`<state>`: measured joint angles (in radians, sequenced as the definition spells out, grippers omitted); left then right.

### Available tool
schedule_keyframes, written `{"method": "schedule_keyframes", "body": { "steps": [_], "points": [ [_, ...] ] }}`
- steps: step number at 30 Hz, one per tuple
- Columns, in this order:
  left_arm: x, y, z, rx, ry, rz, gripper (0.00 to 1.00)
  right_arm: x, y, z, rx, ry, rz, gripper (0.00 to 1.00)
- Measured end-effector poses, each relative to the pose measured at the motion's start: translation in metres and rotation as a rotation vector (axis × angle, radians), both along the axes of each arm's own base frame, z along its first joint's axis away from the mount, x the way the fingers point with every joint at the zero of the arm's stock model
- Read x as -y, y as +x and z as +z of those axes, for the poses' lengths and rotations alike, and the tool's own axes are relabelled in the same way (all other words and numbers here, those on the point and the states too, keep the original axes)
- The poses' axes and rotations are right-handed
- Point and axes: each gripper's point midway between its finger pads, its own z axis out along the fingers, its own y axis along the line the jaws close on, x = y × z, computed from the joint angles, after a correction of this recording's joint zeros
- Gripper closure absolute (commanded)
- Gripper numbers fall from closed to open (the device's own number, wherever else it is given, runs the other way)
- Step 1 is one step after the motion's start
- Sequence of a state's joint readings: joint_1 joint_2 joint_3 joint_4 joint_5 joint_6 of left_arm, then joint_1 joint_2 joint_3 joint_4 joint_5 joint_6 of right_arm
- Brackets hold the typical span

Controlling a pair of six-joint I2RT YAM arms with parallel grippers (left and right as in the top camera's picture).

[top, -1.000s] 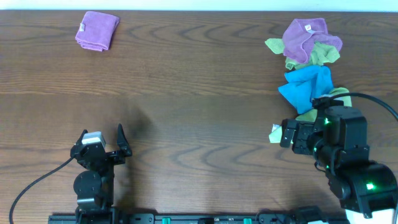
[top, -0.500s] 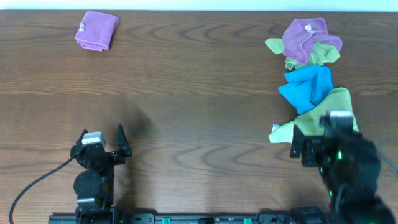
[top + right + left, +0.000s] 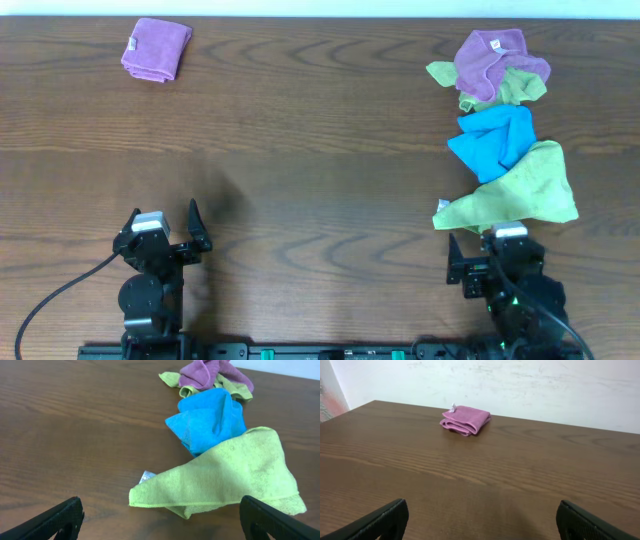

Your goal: Fold the cloth

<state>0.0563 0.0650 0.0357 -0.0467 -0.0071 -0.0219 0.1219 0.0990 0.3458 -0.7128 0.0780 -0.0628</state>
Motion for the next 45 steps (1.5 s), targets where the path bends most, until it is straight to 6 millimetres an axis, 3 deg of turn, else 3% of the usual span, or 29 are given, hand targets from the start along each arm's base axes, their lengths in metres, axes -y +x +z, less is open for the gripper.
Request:
{"method": "schedule_keyframes", "body": {
  "steps": [8, 23, 45],
  "points": [
    [0.0, 0.0, 0.0, 0.0, 0.0, 0.0, 0.05, 0.0, -0.001, -0.018, 0.008, 0.002, 0.004, 0.01],
    [0.0, 0.0, 0.0, 0.0, 0.0, 0.0, 0.05, -0.005, -0.009, -0.068, -0.133, 0.001, 0.03, 0.01],
    [0.0, 0.0, 0.0, 0.0, 0.0, 0.0, 0.05, -0.007, -0.01, -0.068, -0.133, 0.009, 0.042, 0.01]
  ]
}}
